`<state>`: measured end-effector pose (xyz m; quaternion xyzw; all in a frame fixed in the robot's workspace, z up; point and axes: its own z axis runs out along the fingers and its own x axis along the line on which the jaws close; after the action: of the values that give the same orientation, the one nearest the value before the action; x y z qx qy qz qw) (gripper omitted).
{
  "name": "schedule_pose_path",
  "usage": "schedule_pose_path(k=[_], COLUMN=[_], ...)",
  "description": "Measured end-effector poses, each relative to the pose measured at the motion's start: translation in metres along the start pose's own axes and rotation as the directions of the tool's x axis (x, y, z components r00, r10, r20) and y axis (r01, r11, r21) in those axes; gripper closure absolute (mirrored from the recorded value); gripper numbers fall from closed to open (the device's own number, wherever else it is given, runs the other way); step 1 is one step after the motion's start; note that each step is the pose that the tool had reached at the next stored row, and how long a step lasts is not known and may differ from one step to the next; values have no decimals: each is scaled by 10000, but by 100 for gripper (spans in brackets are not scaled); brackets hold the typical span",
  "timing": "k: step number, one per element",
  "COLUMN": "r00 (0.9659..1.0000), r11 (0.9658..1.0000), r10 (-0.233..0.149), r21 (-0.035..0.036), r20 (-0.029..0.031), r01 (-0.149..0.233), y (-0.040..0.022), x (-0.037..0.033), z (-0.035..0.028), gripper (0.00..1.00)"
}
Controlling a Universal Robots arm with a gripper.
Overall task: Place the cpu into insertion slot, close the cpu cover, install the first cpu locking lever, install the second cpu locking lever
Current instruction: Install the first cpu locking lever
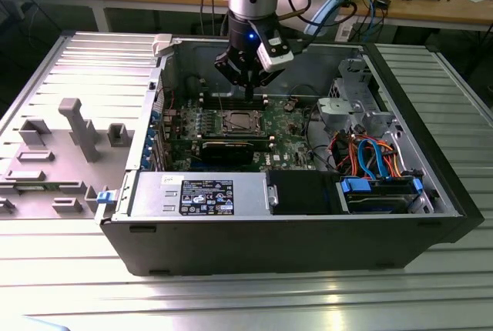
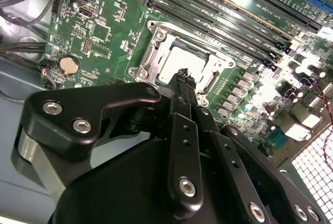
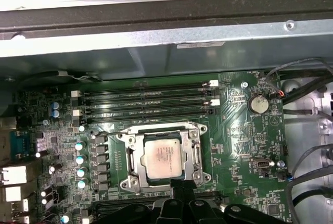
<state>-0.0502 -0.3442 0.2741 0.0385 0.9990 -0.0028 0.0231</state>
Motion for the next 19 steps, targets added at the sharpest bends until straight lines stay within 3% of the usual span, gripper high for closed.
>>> schedule_pose_path(k=[19], r00=[10000], r11=[10000], r10=[0], r21=[0], r20=[0], r01=[0], y=[-5], x=[63], z=[-2], gripper=[89])
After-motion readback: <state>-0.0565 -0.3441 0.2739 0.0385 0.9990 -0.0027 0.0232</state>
